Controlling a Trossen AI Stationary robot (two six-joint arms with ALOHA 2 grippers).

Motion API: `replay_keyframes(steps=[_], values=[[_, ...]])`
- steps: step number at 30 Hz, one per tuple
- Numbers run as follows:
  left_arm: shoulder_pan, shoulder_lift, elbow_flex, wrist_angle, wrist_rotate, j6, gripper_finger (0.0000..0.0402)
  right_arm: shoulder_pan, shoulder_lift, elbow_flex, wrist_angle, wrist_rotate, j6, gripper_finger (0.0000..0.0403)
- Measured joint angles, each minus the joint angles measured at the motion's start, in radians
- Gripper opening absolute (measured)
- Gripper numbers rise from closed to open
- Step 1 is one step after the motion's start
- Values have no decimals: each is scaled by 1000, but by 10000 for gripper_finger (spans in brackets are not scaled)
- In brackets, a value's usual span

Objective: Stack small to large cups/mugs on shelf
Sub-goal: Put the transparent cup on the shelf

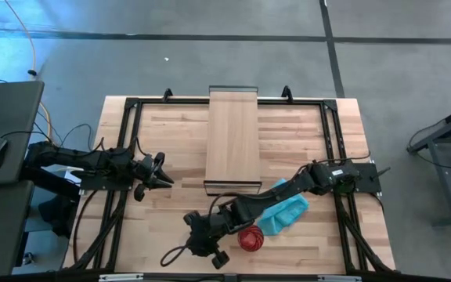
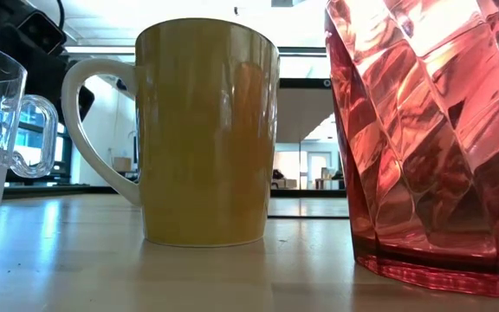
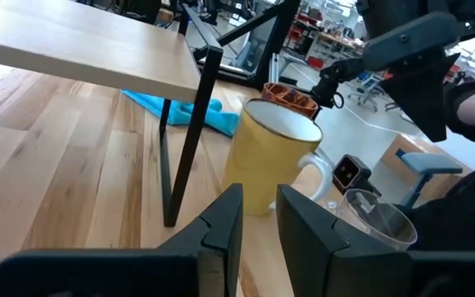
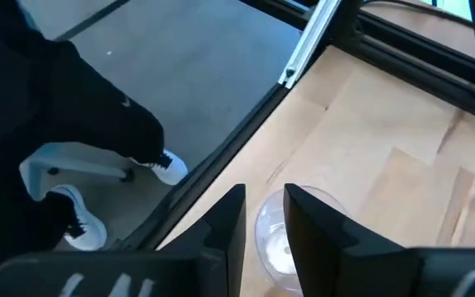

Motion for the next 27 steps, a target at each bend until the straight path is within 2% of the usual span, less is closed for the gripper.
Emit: replay_keyframes(steps=[4, 17, 21, 27], values=[[0, 0, 0, 6, 0, 0, 67, 0, 0, 0, 0, -60, -27, 78], [0, 0, 0, 9, 0, 9, 67, 0, 36, 0, -1, -124, -66, 78], [0, 0, 0, 11, -1, 9, 67, 0, 50, 0, 16, -87, -75, 78], [0, 0, 0, 12, -4, 9, 67, 0, 64, 0, 34, 62, -118, 78]])
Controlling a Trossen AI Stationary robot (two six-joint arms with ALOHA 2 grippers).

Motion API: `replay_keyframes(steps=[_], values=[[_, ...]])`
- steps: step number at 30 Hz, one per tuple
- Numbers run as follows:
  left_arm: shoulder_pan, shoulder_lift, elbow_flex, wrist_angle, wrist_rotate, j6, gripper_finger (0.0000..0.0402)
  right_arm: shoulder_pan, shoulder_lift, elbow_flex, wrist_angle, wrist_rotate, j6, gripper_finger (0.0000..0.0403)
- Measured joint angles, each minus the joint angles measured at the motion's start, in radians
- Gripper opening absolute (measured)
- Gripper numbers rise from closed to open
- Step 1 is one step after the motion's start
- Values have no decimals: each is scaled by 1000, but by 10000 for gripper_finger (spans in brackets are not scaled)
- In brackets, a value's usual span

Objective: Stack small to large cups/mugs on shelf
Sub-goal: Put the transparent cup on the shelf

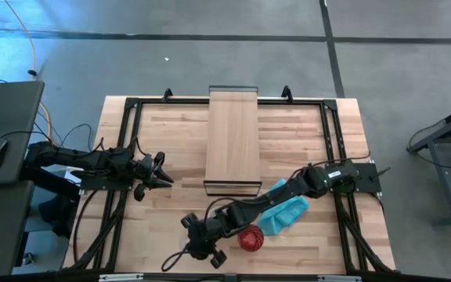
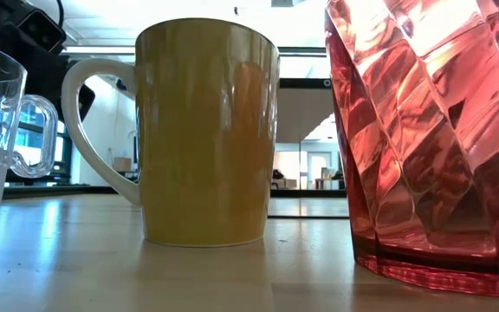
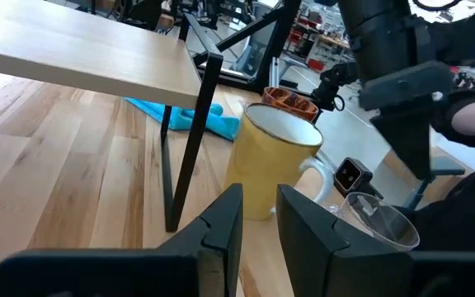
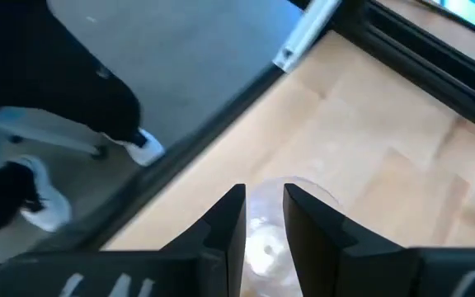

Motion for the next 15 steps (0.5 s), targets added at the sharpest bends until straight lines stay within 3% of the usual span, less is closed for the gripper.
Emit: replay_keyframes(steps=[6, 15], values=[[0, 0, 0, -1, 0, 3, 67, -1, 0, 0, 11, 92, 15, 78], [0, 0, 0, -1, -4, 4, 67, 8, 0, 0, -23, 28, 33, 78]])
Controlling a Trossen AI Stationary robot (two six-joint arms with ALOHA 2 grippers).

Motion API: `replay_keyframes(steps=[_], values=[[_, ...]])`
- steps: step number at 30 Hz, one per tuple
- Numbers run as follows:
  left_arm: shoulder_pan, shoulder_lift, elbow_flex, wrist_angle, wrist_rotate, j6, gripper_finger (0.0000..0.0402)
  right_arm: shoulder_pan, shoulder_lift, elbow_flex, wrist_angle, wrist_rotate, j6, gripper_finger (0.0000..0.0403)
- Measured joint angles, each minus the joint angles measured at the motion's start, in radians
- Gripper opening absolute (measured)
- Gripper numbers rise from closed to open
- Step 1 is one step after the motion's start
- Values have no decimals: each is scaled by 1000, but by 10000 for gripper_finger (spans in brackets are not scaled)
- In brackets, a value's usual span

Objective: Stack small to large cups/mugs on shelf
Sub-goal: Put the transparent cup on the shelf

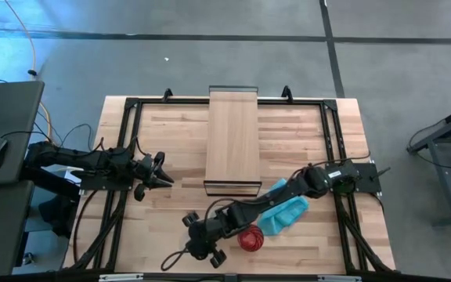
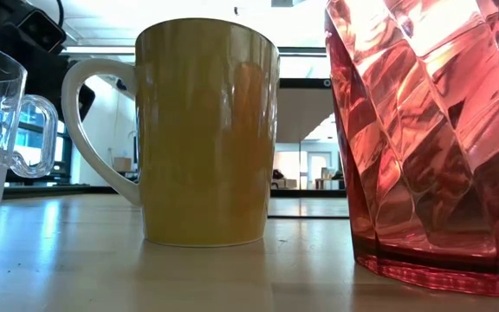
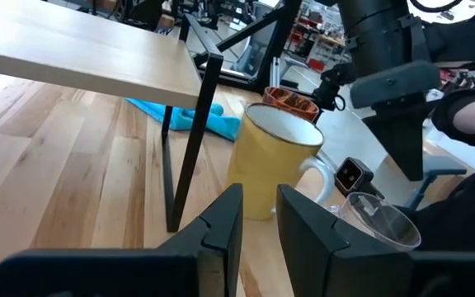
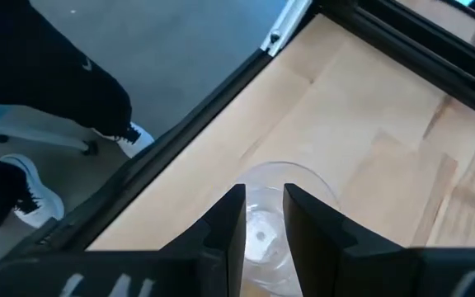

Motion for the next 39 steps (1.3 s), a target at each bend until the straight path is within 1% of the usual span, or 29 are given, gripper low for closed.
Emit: replay_keyframes(steps=[2, 7, 12, 16, 22, 29, 39], values=[[0, 0, 0, 0, -1, 0, 67, 7, 0, 0, -1, 2, -1, 78], [0, 0, 0, 0, -5, 0, 67, 17, 10, 0, -4, 46, 24, 78], [0, 0, 0, 6, -5, -4, 67, 21, 42, -1, -9, 52, 46, 78], [0, 0, 0, 14, -5, -4, 67, 25, 42, -1, -10, 57, 52, 78], [0, 0, 0, 13, -6, -4, 67, 26, 46, -1, -9, 97, 57, 78], [0, 0, 0, 14, -11, -4, 67, 30, 61, 0, -7, 71, 58, 78], [0, 0, 0, 13, -11, -4, 67, 31, 63, 0, -13, 71, 41, 78]])
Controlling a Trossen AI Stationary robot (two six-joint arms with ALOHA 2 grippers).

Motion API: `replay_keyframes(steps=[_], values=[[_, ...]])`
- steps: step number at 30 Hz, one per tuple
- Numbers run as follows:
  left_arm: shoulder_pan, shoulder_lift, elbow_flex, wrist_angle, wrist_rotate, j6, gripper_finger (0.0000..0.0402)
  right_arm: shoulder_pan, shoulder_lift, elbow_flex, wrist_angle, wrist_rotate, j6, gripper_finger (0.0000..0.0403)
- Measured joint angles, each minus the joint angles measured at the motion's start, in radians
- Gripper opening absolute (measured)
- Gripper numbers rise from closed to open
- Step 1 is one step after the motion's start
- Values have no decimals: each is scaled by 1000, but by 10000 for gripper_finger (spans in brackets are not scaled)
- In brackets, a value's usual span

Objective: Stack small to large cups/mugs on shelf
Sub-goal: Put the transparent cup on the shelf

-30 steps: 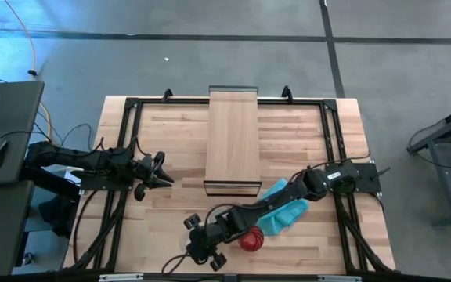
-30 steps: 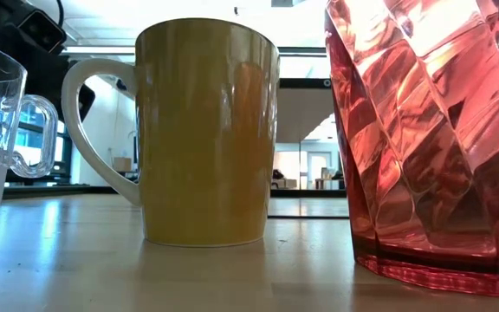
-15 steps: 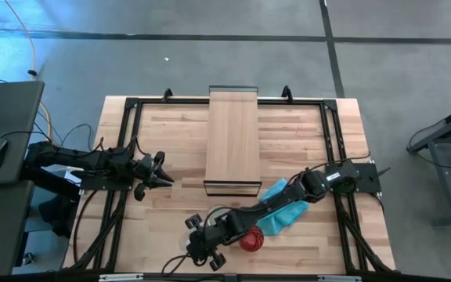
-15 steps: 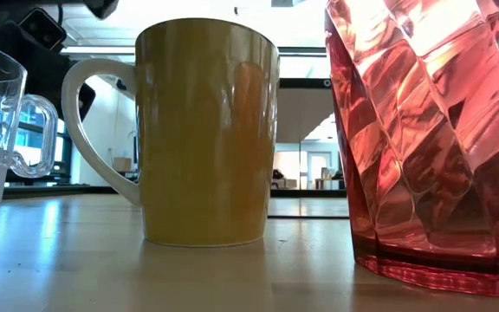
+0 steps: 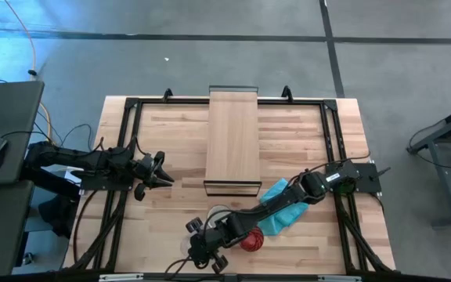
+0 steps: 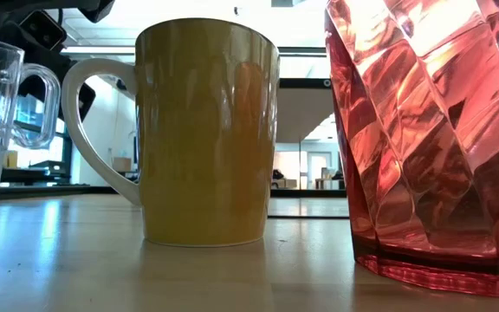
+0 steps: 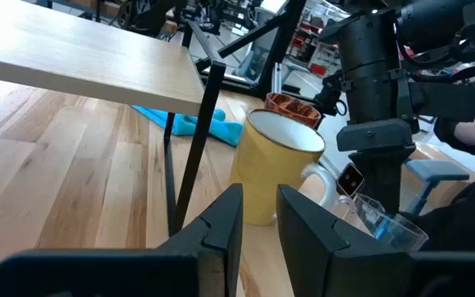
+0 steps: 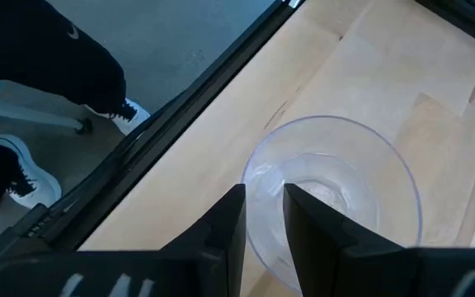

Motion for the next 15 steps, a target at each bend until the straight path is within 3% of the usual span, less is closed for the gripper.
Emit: replay_keyframes(steps=[15], values=[[0, 0, 0, 0, 0, 3, 67, -7, -1, 65, -68, 44, -33, 108]])
